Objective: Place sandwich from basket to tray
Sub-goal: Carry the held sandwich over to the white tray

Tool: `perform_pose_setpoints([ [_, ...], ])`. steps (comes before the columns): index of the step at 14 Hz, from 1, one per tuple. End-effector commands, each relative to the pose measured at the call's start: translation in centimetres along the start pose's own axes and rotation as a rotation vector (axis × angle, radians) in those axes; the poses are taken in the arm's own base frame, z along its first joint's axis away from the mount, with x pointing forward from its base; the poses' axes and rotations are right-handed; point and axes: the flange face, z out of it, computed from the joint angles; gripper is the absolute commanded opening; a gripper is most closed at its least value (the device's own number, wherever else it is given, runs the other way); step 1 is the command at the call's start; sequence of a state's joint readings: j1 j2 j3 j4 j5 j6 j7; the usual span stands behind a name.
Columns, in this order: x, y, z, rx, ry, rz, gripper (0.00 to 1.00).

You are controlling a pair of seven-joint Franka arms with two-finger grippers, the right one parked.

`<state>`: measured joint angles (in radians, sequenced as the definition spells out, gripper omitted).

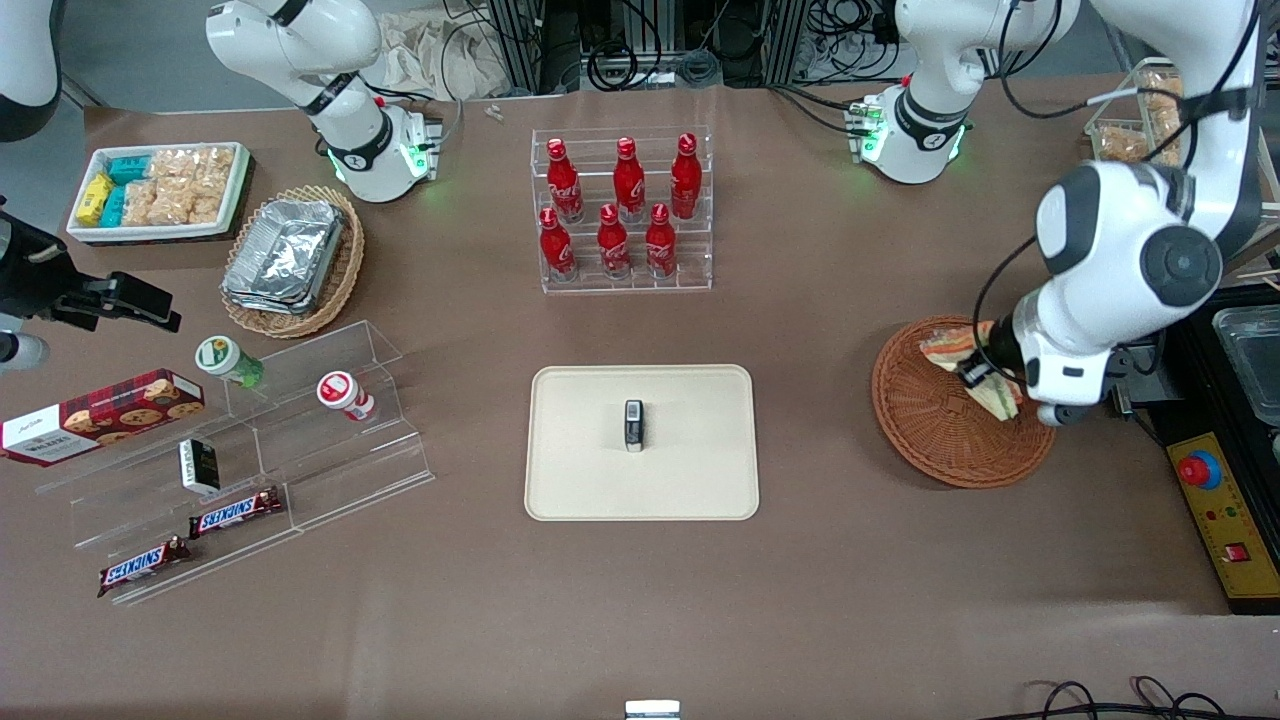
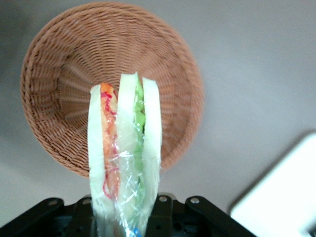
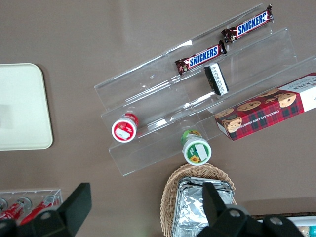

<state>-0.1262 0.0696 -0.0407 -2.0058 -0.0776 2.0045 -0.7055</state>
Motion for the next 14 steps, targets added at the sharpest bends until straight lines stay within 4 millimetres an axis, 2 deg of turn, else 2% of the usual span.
perform_pose_setpoints([
  [1, -4.5, 6.6, -2.4, -0.009, 0.047, 0.201, 0.0],
  [4, -9.3, 14.3, -1.2, -0.03, 0.058, 0.43, 0.0],
  [6, -11.6, 19.2, 0.7, -0.078, 0.034, 0.486, 0.0],
  [7, -12.2, 20.9, 2.0, -0.09, 0.03, 0.478, 0.0],
  [10, -14.1, 24.4, 7.5, -0.096, 0.104, 0.561, 0.0],
  [11, -14.8, 25.2, 8.9, -0.108, 0.12, 0.547, 0.0],
  [14, -16.2, 26.8, 15.5, -0.064, 0.17, 0.601, 0.0],
])
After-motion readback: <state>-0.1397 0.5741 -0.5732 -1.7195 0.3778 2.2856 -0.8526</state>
